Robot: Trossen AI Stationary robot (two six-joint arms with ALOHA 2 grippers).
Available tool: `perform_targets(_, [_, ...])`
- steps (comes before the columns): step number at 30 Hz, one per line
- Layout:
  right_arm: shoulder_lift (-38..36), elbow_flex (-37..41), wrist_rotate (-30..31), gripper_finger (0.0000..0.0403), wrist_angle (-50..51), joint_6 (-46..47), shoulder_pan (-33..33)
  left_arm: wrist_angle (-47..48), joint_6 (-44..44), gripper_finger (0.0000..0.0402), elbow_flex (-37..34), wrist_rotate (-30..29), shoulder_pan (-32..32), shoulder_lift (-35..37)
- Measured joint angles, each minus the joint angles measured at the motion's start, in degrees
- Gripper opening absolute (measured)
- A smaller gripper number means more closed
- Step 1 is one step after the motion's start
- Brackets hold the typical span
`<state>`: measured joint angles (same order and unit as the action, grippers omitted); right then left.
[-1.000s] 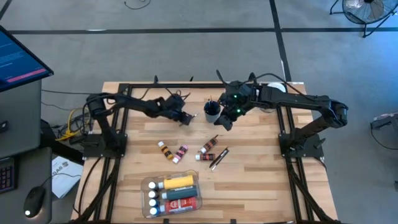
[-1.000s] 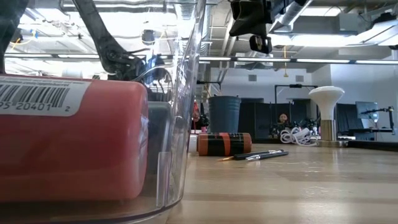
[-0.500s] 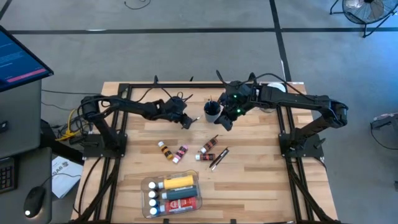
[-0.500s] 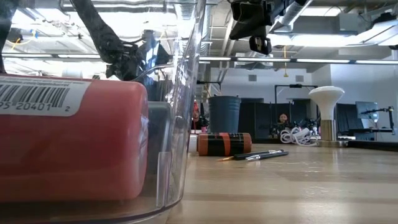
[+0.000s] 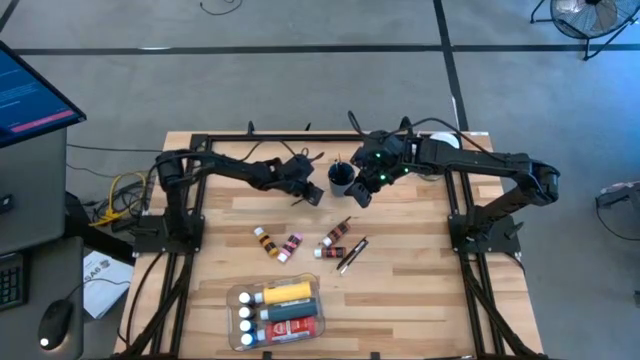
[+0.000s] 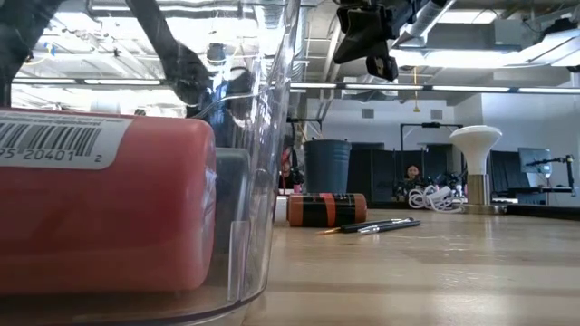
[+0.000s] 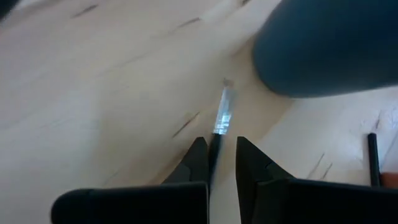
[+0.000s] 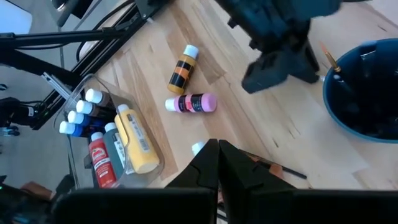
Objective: Pick & Place Paint Supplies
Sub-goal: Put the paint brush into the blue cup
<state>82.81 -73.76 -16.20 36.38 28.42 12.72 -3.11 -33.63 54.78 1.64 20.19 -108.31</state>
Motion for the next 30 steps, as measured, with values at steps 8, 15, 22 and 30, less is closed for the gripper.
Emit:
perform_targets(8, [0.00, 0.00, -0.03, 0.0000, 0.24, -0.65, -0.38, 2.62, 2.56, 0.0001, 2.87, 0.85, -2.75, -2.19])
perform_targets(15, [0.00, 0.00, -0.16, 0.0000, 5.13, -5.73, -1.14, 4.76, 4.49, 0.0001, 2.74, 0.63, -5.48, -1.18])
perform_targets(22, [0.00, 0.07, -0.17, 0.0000, 7.87, -11.47, -2.97, 5.53, 4.68, 0.0001, 2.71, 0.24, -7.25, -0.88])
perform_targets(30, [0.00, 0.07, 3.03, 0.0023, 4.90, -18.04, -4.41, 5.67, 4.75, 0.0001, 2.69, 0.32, -7.37, -0.86])
